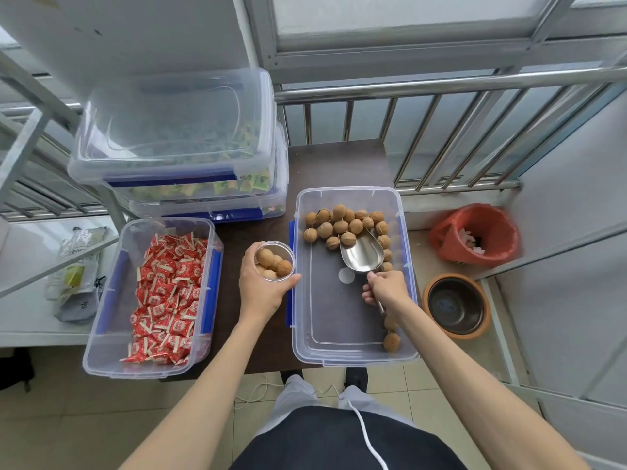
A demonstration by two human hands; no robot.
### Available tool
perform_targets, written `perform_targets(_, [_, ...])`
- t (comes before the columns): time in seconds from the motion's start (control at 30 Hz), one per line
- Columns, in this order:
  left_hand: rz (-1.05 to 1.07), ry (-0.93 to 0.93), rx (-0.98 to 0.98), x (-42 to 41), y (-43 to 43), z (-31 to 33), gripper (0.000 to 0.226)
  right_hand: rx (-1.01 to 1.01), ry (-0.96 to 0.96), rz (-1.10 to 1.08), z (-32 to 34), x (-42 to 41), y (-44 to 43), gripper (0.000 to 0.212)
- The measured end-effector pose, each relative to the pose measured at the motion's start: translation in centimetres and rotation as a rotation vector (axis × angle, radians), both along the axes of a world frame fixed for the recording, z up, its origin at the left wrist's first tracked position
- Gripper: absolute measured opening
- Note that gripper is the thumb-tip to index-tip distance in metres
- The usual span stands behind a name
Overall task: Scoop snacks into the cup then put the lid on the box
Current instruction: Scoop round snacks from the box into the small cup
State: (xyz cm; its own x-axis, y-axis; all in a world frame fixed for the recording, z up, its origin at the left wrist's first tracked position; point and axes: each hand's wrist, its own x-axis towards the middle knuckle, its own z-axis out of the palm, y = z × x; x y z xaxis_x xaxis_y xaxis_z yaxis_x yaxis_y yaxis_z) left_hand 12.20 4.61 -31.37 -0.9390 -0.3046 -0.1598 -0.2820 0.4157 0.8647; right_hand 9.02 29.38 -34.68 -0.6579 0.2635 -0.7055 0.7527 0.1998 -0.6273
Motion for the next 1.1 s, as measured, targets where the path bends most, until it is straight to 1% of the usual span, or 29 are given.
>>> perform_targets(0.23, [-0.005, 0.000, -0.013, 0.0, -0.1, 0.1, 0.093, -0.197, 0.016, -0.129, -0.8, -0.4, -1.1, 0.026])
perform_targets(0.33, [-0.010, -0.007, -0.014, -0.1, -0.1, 0.1, 0.092, -0.239, 0.007, -0.168, -1.2, -0.5, -1.3, 0.022])
perform_targets(0.5, [-0.006, -0.011, -0.005, -0.2, -0.1, 0.0, 0.094, -0.230, 0.046, -0.217, -1.1, 0.6, -1.4, 0.016])
perform_targets(0.73, [-0.012, -0.006, -0.016, -0.2, -0.1, -0.1, 0.094, -0.225, 0.127, -0.156, 1.1, 2.0, -1.2, 0.021])
perform_targets(0.93, [-0.007, -0.003, -0.017, -0.1, -0.1, 0.0, 0.094, -0.225, 0.143, -0.106, 2.0, 2.9, -0.9, 0.024])
perform_targets(1.1, [-0.001, -0.003, -0.009, 0.0, 0.0, -0.1, 0.094, -0.218, 0.150, -0.078, 2.1, 3.2, -0.2, 0.023])
